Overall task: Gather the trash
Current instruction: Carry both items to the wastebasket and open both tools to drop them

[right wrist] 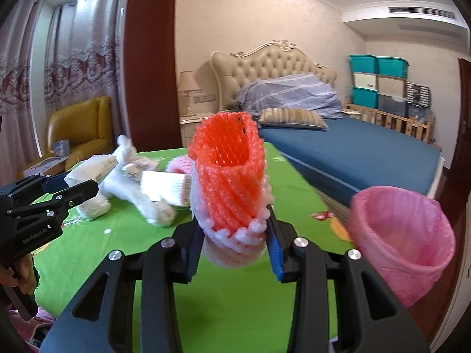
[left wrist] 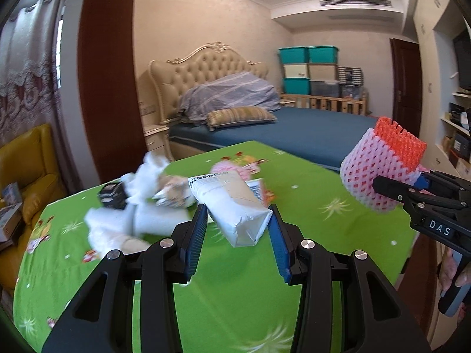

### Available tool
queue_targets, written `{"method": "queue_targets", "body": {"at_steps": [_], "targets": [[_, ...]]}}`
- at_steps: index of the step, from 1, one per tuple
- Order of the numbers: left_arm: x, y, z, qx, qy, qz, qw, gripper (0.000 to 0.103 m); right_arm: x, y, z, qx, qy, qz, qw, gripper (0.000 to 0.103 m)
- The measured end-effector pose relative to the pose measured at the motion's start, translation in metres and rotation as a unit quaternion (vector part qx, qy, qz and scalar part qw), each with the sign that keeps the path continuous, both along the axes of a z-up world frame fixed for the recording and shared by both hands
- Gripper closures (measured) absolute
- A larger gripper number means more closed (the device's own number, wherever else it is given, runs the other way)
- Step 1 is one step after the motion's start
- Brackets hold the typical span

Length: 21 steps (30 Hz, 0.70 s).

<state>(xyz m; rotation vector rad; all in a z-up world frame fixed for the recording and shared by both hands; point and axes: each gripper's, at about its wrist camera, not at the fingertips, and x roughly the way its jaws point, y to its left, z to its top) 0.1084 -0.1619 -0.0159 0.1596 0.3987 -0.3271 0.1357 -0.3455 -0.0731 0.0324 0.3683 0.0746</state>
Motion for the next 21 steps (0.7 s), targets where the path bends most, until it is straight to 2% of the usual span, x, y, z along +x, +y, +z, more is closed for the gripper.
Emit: {"method": "queue_targets", "body": {"at_steps": [11, 21], "targets": [[0.009, -0.082, 0.006, 0.019, -0.011, -0.093, 0.9954, 0.062, -0.015, -0.068, 0.003, 0.004, -0.015, -0.082, 0.997, 0.066], [0.031, -0.182, 0.006, 0.020, 0.006, -0.192, 0.9812, 0.062, -0.025, -0.146, -0.004, -0.015, -0.013, -0.160, 0.987, 0.066]]}}
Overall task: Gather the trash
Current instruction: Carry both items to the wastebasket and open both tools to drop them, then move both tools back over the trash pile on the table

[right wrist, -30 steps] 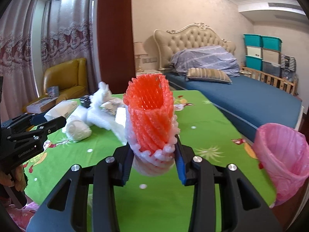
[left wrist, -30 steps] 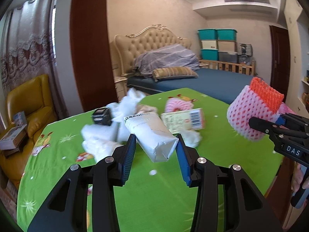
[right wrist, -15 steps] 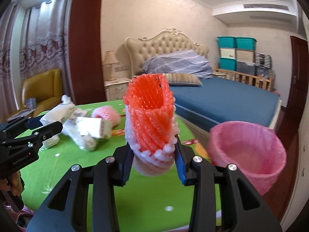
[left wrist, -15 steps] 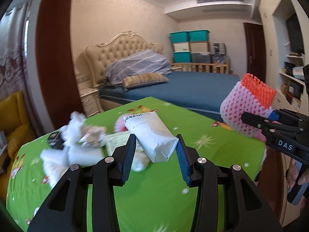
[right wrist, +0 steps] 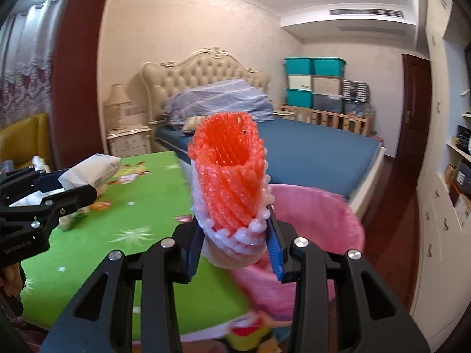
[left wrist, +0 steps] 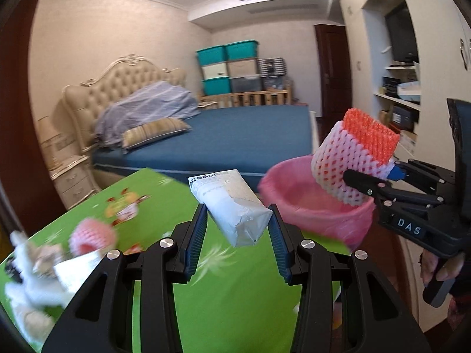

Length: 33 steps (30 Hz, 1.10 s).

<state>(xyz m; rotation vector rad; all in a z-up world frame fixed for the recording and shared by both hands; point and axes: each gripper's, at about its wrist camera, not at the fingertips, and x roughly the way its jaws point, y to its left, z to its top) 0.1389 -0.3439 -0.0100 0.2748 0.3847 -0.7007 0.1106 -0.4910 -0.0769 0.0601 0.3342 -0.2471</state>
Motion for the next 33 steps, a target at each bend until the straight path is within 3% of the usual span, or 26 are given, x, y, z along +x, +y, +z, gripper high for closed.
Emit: {"method": "queue_targets", "body": {"at_steps": [7, 21, 22, 23, 26, 29, 33], "targets": [[0.018, -0.067, -0.003, -0.007, 0.015, -0.056, 0.9983, 0.062, 0.006, -0.052, -0.008, -0.002, 0.004, -0.040, 0.999, 0.065], [0.046, -0.140, -0.017, -0.015, 0.038, -0.081, 0.9959, 0.061, 0.032, -0.100, -0.023, 0.007, 0.010, -0.070, 0.997, 0.057], [0.047, -0.144, -0.019, -0.014, 0.039, -0.084, 0.9956, 0.055, 0.033, -0.099, -0.024, 0.008, 0.008, -0.068, 0.998, 0.052], [0.050, -0.146, -0.022, -0.011, 0.040, -0.085, 0.9956, 0.043, 0.035, -0.100, -0.027, 0.009, 0.006, -0.062, 0.998, 0.040], [0.060, -0.145, -0.032, -0.015, 0.043, -0.082, 0.9956, 0.020, 0.039, -0.103, -0.037, 0.000, 0.015, -0.065, 0.998, 0.033], [0.061, -0.135, -0.034, -0.006, 0.028, -0.063, 0.9976, 0.018, 0.030, -0.103, -0.036, 0.004, 0.007, -0.072, 0.997, 0.029], [0.063, -0.091, -0.027, -0.029, 0.035, -0.021, 0.9988, 0.009, 0.010, -0.094, -0.028, -0.003, -0.010, -0.074, 0.997, 0.024]]}}
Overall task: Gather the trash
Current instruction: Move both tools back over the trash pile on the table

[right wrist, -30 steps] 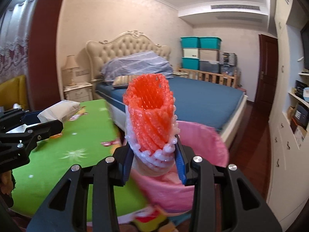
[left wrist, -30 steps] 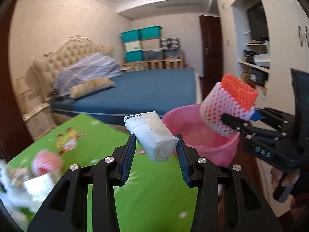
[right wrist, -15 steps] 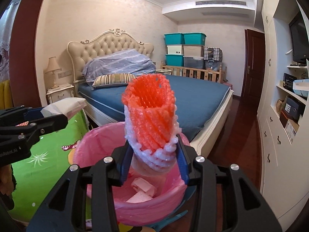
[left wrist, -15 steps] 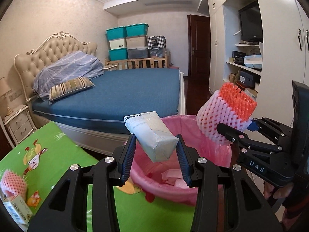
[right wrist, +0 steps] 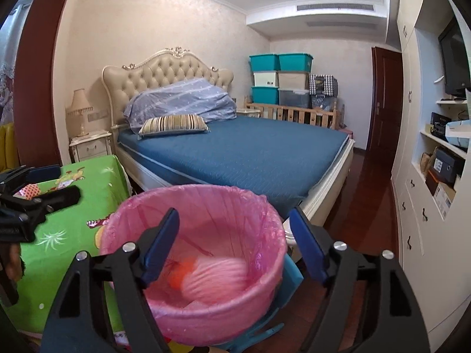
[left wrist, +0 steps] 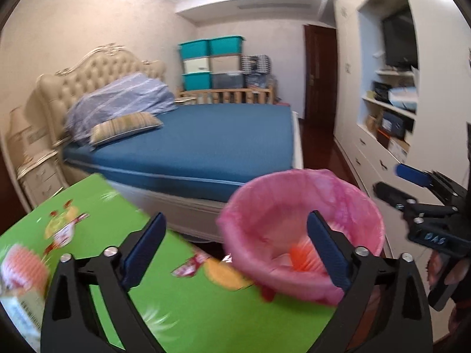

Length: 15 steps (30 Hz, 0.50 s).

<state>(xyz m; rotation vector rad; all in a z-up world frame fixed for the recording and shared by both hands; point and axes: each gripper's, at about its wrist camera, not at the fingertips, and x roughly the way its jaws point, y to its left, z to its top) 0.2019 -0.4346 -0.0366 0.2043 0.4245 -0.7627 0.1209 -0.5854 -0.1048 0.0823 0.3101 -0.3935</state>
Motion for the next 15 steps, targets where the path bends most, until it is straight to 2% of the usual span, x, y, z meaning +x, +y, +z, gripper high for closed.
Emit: {"method": "queue_targets", "body": {"at_steps": [6, 9, 15], "targets": [[-0.014, 0.070, 0.006, 0.015, 0.005, 0.062, 0.9980, 0.009, -0.015, 0.035, 0.011, 0.007, -0.020, 0.029, 0.999, 0.021], [-0.025, 0.099, 0.005, 0.018, 0.003, 0.072, 0.9972, 0.008, -0.011, 0.059, 0.014, 0.022, -0.026, 0.054, 0.998, 0.016], [-0.039, 0.168, 0.000, 0.046, -0.001, 0.115, 0.9923, 0.008, 0.023, 0.122, 0.009, 0.028, 0.006, 0.117, 0.993, 0.015]]}}
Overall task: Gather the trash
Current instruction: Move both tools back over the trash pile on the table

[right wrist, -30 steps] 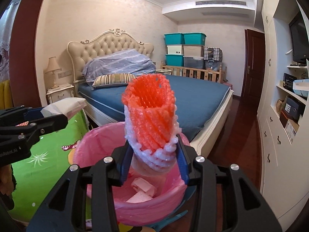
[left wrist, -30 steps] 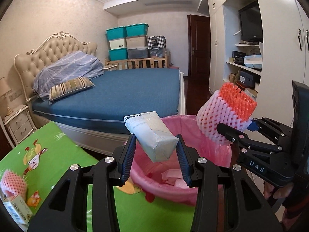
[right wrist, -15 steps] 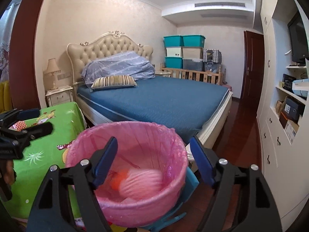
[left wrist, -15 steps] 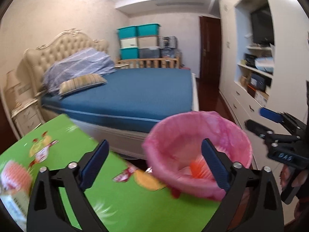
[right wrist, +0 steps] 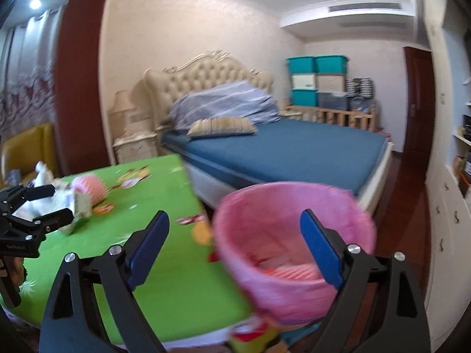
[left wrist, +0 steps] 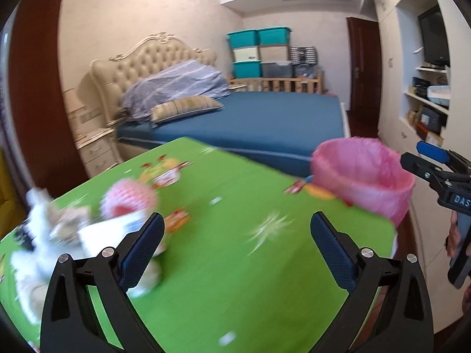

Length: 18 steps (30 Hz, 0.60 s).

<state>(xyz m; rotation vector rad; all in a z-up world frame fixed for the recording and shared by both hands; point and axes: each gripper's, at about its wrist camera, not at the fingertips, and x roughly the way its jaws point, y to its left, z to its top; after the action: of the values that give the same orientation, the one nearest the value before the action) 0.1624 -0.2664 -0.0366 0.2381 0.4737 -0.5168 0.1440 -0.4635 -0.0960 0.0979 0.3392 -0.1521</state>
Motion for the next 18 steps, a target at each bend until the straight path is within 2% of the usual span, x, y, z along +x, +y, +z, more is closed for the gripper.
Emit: {"method": "queue_targets", "body": {"at_steps": [5, 12, 18], "targets": [[-0.004, 0.070, -0.006, 0.006, 0.011, 0.074, 0.9972, 0.008, 0.024, 0.052, -0.010, 0.001, 0.027, 0.052, 0.998, 0.014], [-0.012, 0.167, -0.010, -0.023, 0.033, 0.187, 0.9816, 0.008, 0.050, 0.134, -0.022, -0.028, 0.058, 0.127, 0.990, 0.014], [-0.018, 0.214, -0.014, -0.033, 0.037, 0.239, 0.9698, 0.008, 0.065, 0.186, -0.024, -0.049, 0.077, 0.173, 0.981, 0.014]]}}
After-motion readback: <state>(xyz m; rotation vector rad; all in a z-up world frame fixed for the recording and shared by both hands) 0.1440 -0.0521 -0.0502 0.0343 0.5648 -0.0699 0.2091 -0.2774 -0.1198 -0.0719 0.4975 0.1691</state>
